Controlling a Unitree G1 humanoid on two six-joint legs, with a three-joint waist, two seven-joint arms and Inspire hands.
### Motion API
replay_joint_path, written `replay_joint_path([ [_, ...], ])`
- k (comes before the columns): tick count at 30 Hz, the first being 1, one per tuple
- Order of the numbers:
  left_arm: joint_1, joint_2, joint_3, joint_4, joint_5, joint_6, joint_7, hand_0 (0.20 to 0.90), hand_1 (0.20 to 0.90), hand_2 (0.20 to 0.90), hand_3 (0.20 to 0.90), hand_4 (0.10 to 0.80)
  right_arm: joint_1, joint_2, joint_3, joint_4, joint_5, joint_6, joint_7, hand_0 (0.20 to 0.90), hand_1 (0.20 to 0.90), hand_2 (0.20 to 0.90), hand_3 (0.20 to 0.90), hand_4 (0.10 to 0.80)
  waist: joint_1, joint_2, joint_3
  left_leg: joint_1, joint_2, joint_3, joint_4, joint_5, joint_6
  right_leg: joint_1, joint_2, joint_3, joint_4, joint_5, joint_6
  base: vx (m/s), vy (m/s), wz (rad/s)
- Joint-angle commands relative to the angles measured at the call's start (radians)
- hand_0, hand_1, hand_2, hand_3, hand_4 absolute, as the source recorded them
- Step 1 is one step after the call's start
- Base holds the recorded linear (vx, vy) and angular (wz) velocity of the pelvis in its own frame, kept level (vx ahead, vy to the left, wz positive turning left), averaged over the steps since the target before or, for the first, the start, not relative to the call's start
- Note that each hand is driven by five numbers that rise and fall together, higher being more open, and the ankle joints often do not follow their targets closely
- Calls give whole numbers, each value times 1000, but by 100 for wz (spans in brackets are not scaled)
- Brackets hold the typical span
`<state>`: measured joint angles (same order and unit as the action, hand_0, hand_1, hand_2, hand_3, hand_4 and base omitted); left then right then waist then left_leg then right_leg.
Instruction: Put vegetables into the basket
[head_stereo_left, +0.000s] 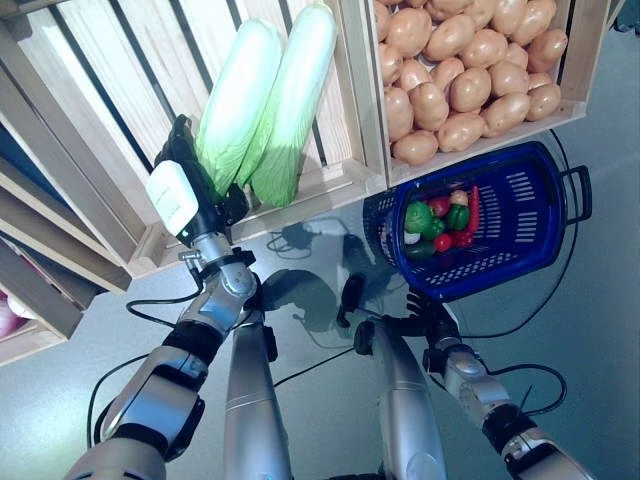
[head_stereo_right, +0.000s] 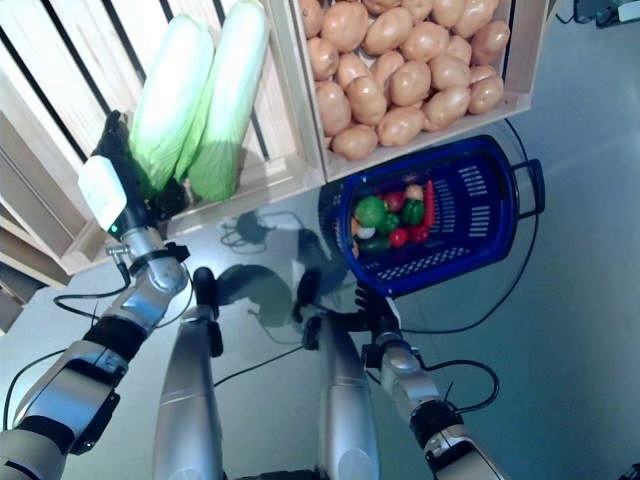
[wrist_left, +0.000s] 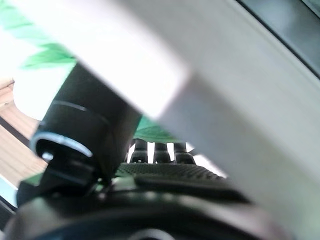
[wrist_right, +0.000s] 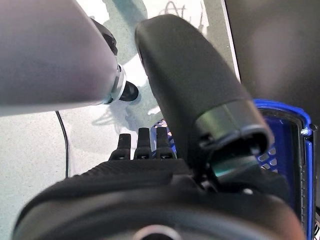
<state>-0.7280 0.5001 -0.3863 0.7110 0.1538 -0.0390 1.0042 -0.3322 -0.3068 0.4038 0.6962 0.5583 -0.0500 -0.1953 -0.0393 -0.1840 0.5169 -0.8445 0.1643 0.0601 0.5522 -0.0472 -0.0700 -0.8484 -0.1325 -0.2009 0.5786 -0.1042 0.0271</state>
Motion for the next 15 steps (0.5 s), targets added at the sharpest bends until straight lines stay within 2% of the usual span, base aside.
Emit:
replay_joint_path([
  [1, -114, 15, 0, -29, 84, -64, 72, 900, 900, 900, 900, 800, 72, -92, -9, -107, 33, -16, -1, 900, 900, 900, 900, 800, -7, 26, 3, -36, -11, -24, 5, -11, -19, 28, -20, 16, 50, -18, 44, 0, 0, 0],
  [2, -118, 15, -2, -23, 83, -62, 75, 855, 855, 855, 855, 770, 71, -92, -8, -106, 34, -17, -3, 900, 900, 900, 900, 800, -9, 26, 3, -37, -12, -24, 6, -12, -19, 26, -19, 18, 51, -18, 44, 0, 0, 0],
  [3, -126, 10, -2, -10, 87, -60, 81, 589, 589, 589, 589, 593, 72, -92, -9, -109, 31, -17, -6, 900, 900, 900, 900, 800, -12, 26, 3, -40, -12, -23, 7, -14, -17, 20, -18, 21, 53, -18, 45, 0, 0, 0],
  [4, -132, 7, -3, -1, 90, -58, 85, 552, 552, 552, 552, 568, 72, -93, -8, -113, 31, -15, -10, 900, 900, 900, 900, 800, -16, 26, 3, -41, -13, -23, 9, -15, -18, 17, -17, 23, 54, -18, 45, 0, 0, 0],
  [5, -137, 5, -3, 3, 88, -53, 87, 378, 378, 378, 378, 452, 73, -94, -8, -116, 29, -13, -10, 900, 900, 900, 900, 800, -18, 26, 3, -42, -14, -22, 10, -15, -17, 15, -16, 25, 54, -17, 46, 0, 0, 0],
  [6, -141, 3, -5, 8, 80, -54, 91, 300, 300, 300, 300, 400, 75, -96, -8, -121, 28, -12, -12, 900, 900, 900, 900, 800, -20, 27, 3, -45, -15, -22, 12, -15, -17, 10, -16, 28, 58, -16, 46, 0, 0, 0],
  [14, -153, -8, -9, 22, 79, -53, 98, 300, 300, 300, 300, 400, 81, -97, -10, -139, 27, -5, -25, 900, 900, 900, 900, 800, -26, 29, 3, -54, -20, -29, 10, -13, -18, -3, -10, 42, 61, -15, 48, -11, -2, 0],
  [15, -167, -8, -9, 23, 82, -52, 98, 300, 300, 300, 300, 400, 70, -96, -16, -139, 26, -6, -28, 900, 900, 900, 900, 800, -27, 30, 3, -77, -20, -26, -7, 24, -13, -25, -9, 37, 44, 15, 39, -87, -18, 1],
])
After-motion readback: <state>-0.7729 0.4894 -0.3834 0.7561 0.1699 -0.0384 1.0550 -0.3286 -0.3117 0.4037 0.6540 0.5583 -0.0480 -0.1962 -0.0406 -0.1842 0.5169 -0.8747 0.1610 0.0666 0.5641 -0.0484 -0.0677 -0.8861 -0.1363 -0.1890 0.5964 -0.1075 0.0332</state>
